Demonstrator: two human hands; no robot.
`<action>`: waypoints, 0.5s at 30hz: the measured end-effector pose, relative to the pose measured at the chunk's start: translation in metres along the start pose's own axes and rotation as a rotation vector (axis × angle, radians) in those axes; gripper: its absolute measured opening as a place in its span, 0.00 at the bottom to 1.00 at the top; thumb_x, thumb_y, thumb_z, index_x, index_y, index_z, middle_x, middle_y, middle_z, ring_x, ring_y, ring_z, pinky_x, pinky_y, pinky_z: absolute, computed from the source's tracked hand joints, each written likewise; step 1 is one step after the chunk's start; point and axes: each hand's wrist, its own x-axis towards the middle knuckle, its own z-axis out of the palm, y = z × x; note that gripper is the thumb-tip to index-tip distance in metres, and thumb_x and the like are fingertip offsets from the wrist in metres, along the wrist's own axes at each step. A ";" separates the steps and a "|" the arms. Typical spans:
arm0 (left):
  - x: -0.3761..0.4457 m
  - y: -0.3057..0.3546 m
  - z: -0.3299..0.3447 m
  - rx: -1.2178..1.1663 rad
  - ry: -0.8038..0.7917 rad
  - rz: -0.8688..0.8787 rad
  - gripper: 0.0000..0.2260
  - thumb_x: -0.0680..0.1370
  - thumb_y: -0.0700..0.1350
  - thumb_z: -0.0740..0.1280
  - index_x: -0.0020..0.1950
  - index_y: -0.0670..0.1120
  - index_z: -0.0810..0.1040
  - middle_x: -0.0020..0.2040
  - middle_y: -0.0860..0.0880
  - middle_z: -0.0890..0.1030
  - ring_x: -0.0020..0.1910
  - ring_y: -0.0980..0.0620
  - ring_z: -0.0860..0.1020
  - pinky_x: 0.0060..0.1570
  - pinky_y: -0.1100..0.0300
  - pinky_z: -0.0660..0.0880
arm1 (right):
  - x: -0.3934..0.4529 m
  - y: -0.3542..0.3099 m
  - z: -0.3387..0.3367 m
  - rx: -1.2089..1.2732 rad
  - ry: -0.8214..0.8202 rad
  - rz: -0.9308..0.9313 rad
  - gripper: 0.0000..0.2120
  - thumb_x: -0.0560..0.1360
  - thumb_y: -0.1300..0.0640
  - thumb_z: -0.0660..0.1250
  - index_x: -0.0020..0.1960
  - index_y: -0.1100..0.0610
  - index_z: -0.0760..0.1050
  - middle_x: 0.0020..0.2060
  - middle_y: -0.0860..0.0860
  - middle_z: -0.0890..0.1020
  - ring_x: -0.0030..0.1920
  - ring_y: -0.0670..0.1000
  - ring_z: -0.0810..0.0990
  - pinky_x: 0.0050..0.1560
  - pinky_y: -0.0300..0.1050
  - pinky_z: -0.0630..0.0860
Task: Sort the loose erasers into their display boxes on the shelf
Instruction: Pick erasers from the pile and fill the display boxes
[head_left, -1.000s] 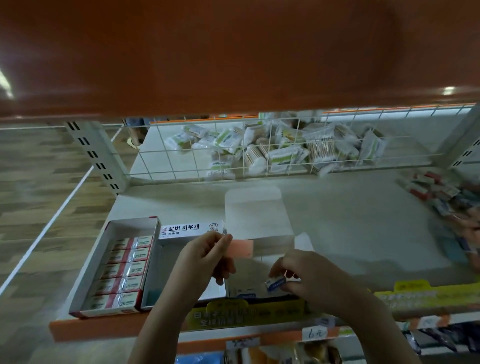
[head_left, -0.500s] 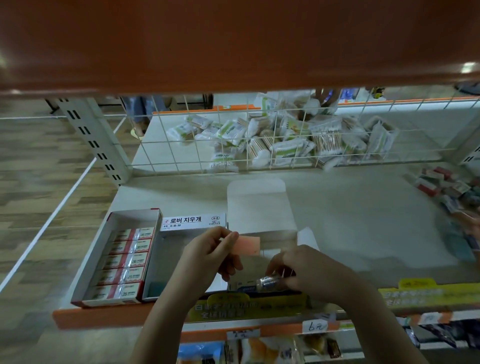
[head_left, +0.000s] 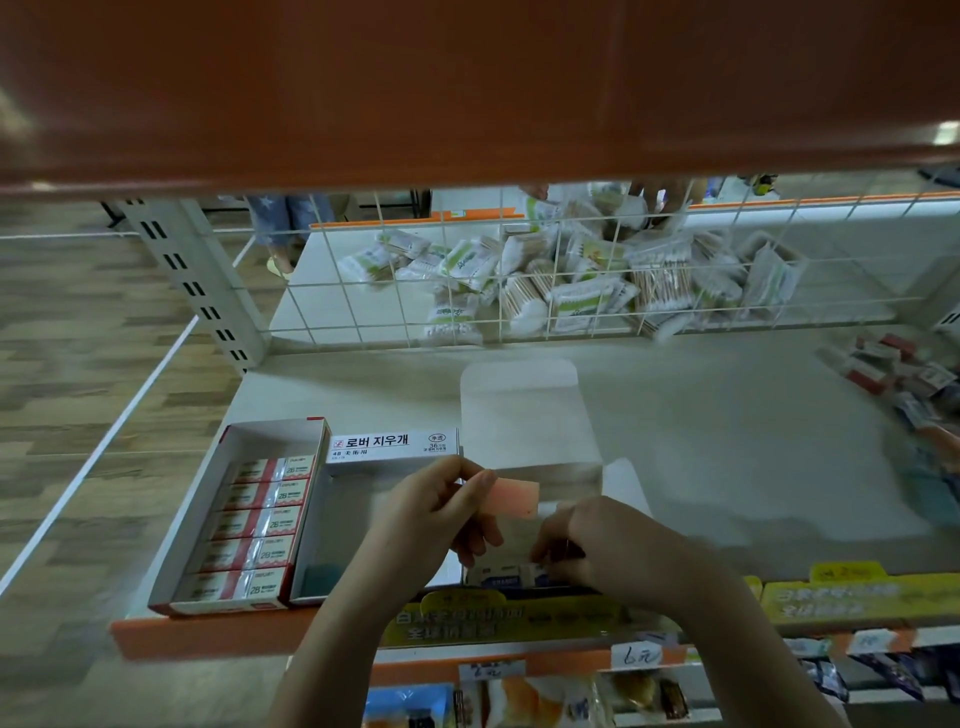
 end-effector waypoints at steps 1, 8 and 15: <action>0.000 0.000 0.000 0.006 -0.006 0.000 0.07 0.79 0.44 0.61 0.46 0.42 0.76 0.30 0.48 0.81 0.28 0.52 0.77 0.30 0.62 0.75 | 0.001 -0.001 0.000 0.002 0.011 0.007 0.11 0.76 0.57 0.65 0.57 0.51 0.78 0.54 0.47 0.80 0.50 0.43 0.77 0.53 0.34 0.73; 0.000 0.003 0.000 0.045 -0.011 0.019 0.07 0.79 0.43 0.61 0.45 0.43 0.76 0.29 0.50 0.81 0.28 0.53 0.77 0.30 0.62 0.76 | 0.008 -0.009 0.007 0.016 0.003 -0.013 0.09 0.76 0.55 0.64 0.55 0.47 0.77 0.53 0.45 0.79 0.51 0.45 0.78 0.55 0.44 0.76; -0.004 0.005 -0.006 0.047 -0.007 0.036 0.06 0.79 0.42 0.61 0.45 0.44 0.76 0.31 0.50 0.82 0.29 0.54 0.78 0.31 0.63 0.76 | 0.011 -0.009 0.003 0.011 0.019 -0.042 0.08 0.76 0.54 0.64 0.54 0.47 0.78 0.51 0.41 0.77 0.49 0.42 0.76 0.54 0.38 0.74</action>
